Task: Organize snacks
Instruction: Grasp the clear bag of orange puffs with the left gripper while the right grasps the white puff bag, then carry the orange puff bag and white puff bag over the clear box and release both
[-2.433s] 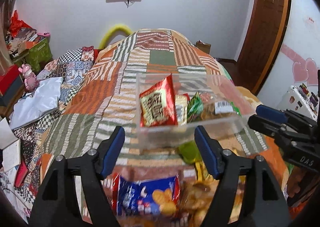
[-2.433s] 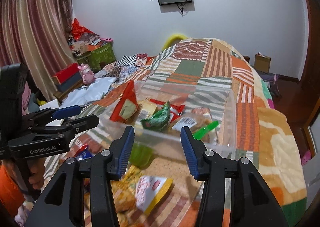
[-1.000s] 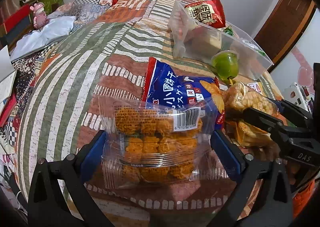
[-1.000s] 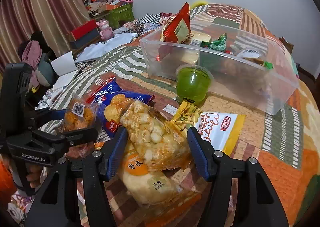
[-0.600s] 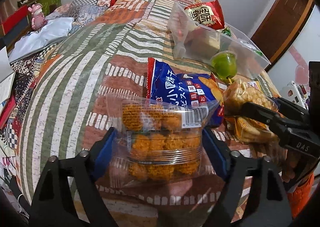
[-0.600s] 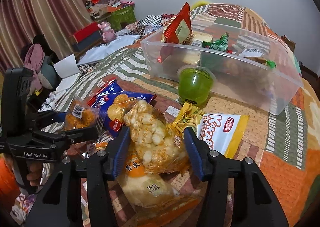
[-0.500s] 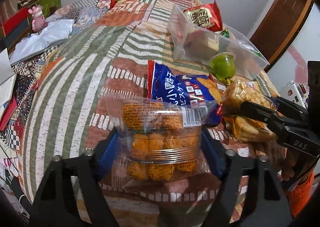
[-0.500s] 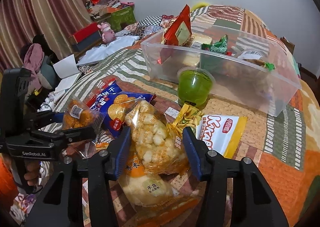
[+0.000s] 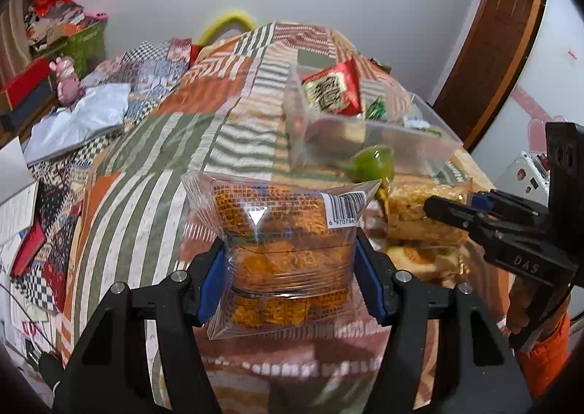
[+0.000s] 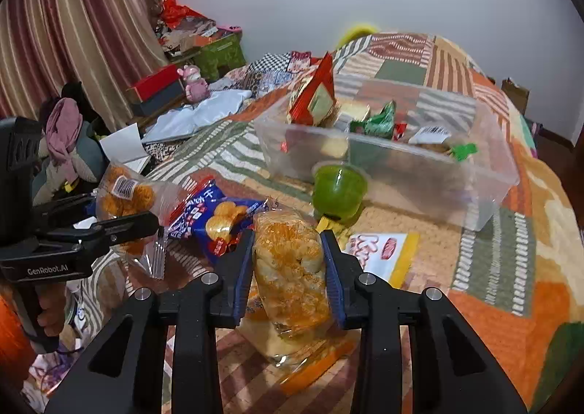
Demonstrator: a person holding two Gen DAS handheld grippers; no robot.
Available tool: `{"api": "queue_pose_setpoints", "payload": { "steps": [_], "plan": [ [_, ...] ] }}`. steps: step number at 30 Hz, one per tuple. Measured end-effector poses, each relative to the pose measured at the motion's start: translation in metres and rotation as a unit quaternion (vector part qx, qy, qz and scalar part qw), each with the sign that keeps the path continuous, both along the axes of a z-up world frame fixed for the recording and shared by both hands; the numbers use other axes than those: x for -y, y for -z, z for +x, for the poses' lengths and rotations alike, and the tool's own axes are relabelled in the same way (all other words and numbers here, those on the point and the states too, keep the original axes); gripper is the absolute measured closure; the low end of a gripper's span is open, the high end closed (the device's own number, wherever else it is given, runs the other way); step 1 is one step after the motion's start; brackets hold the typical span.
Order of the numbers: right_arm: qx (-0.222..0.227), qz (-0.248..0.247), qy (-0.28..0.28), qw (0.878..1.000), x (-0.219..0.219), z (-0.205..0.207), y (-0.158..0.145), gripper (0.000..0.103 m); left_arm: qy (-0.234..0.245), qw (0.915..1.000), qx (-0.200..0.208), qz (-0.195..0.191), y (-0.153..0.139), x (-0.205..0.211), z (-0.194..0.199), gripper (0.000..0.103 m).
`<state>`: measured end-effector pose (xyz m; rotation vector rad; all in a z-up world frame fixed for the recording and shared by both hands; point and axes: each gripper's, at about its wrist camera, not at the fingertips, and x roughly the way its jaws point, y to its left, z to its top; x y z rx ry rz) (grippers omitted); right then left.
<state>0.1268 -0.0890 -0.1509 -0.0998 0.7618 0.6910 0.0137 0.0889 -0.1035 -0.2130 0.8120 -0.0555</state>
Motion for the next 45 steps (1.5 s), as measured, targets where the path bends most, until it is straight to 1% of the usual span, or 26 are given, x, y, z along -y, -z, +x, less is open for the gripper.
{"api": "queue_pose_setpoints", "payload": {
  "steps": [7, 16, 23, 33, 36, 45],
  "plan": [
    [0.024, 0.025, 0.020, 0.999, 0.016, 0.004, -0.021, 0.072, 0.014, 0.9996, 0.024, 0.003, -0.018, 0.016, 0.017, 0.040],
    [0.062, 0.058, 0.065, 0.994, 0.042, 0.019, -0.051, 0.072, 0.027, 0.9985, 0.047, -0.010, -0.037, 0.036, 0.047, 0.040],
    [0.082, 0.066, 0.087, 0.991, 0.054, 0.034, -0.063, 0.072, 0.038, 0.9970, 0.068, 0.002, -0.052, 0.054, 0.078, 0.040],
    [0.079, 0.063, 0.103, 0.990, 0.061, 0.065, -0.057, 0.072, 0.044, 0.9963, 0.073, 0.012, -0.056, 0.067, 0.125, 0.040],
    [0.077, 0.060, 0.106, 0.990, 0.061, 0.075, -0.054, 0.072, 0.045, 0.9965, 0.069, 0.009, -0.053, 0.070, 0.142, 0.040],
    [0.067, 0.050, 0.115, 0.990, 0.052, 0.108, -0.045, 0.072, 0.046, 0.9972, 0.056, 0.021, -0.036, 0.077, 0.185, 0.040]
  ]
}}
